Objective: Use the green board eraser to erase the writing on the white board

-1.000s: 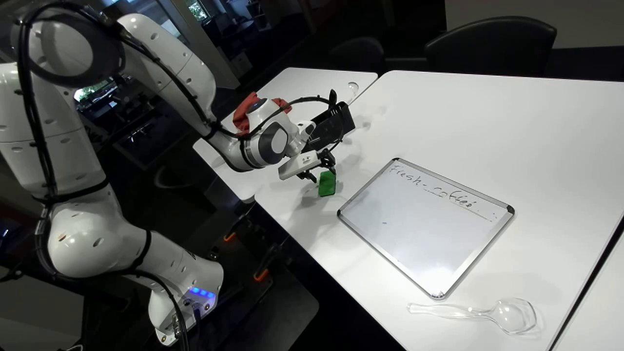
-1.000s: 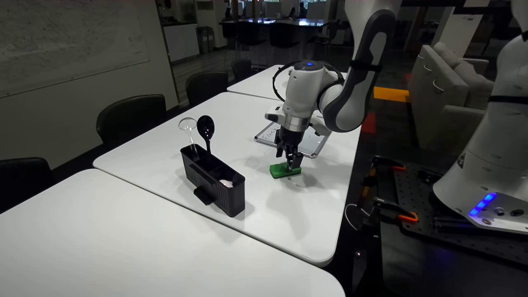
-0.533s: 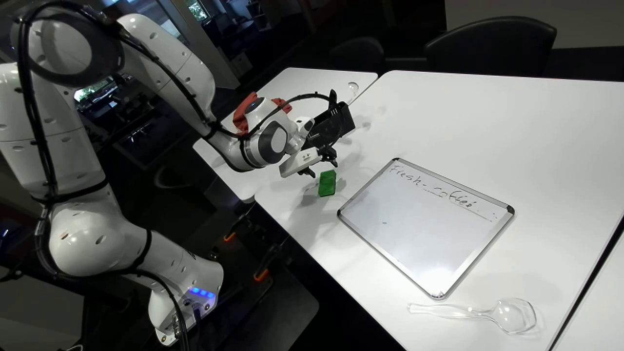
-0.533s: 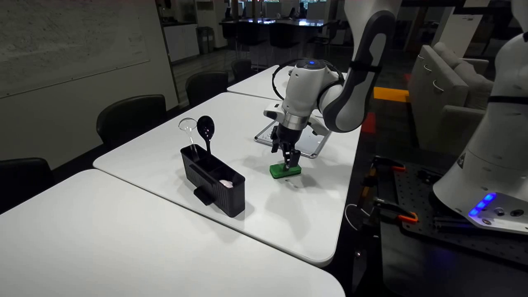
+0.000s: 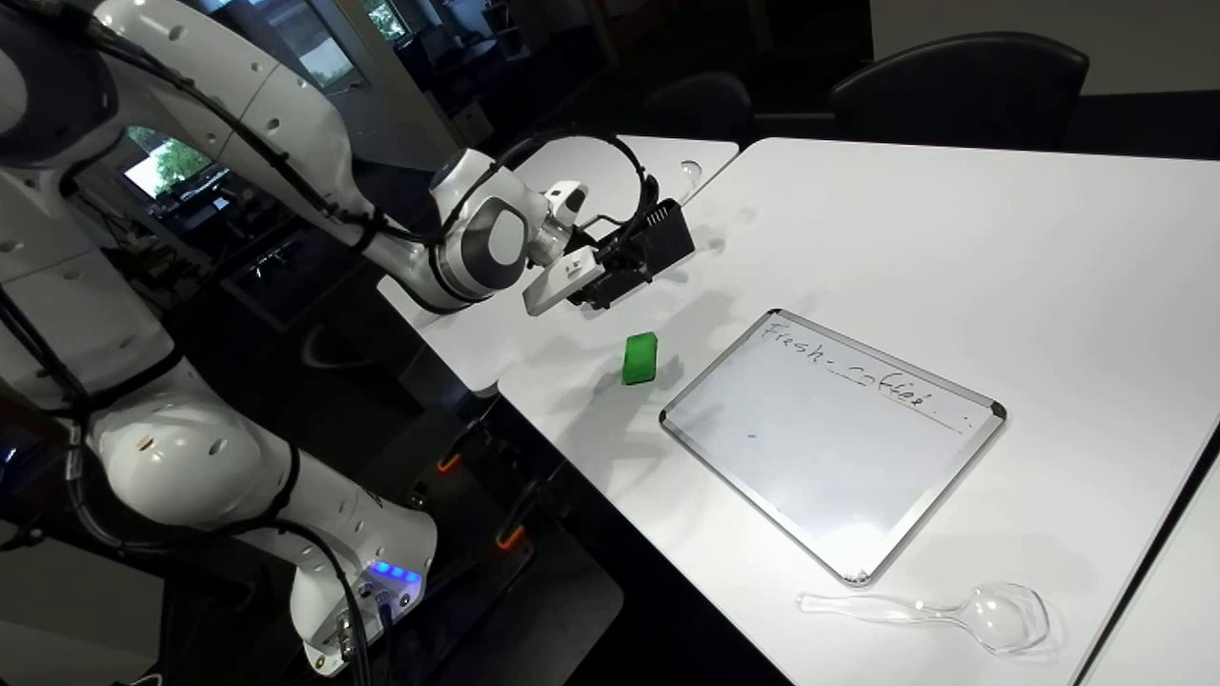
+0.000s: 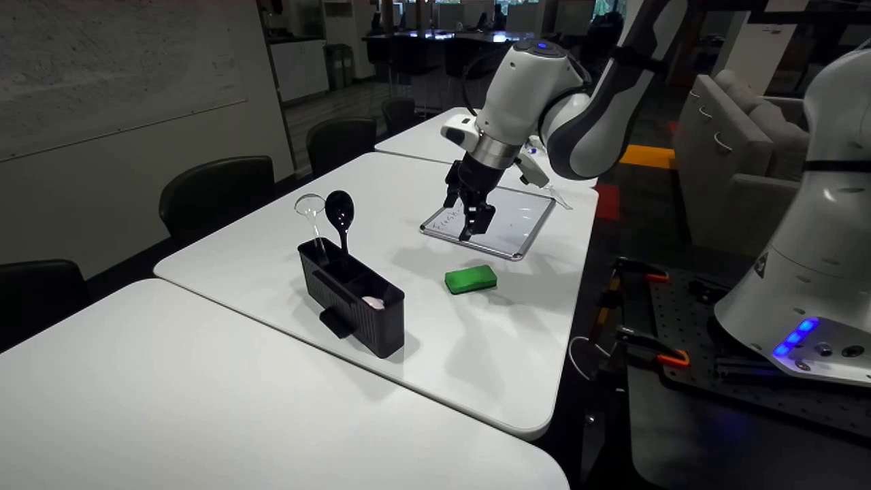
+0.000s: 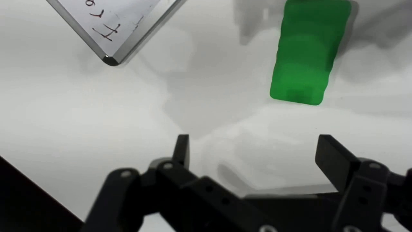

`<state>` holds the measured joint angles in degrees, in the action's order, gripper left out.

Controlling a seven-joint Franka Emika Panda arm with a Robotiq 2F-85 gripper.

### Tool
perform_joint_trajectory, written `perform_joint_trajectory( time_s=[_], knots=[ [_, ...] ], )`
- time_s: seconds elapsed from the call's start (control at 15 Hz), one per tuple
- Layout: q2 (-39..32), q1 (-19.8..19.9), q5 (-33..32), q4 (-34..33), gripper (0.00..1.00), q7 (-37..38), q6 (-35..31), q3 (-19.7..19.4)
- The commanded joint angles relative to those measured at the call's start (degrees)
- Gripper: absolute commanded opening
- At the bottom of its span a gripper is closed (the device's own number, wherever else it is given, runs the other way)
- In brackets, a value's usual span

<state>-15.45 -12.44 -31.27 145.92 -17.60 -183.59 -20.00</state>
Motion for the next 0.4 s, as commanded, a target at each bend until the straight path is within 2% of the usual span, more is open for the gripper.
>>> perform_joint_trajectory(
  time_s=[0.0, 0.33],
  knots=[
    [7.4, -5.9, -1.8, 2.9, 1.00, 1.8, 2.2, -7.6],
    [10.7, -11.0, -4.4, 3.0, 1.00, 2.6, 2.9, -15.5]
  ],
)
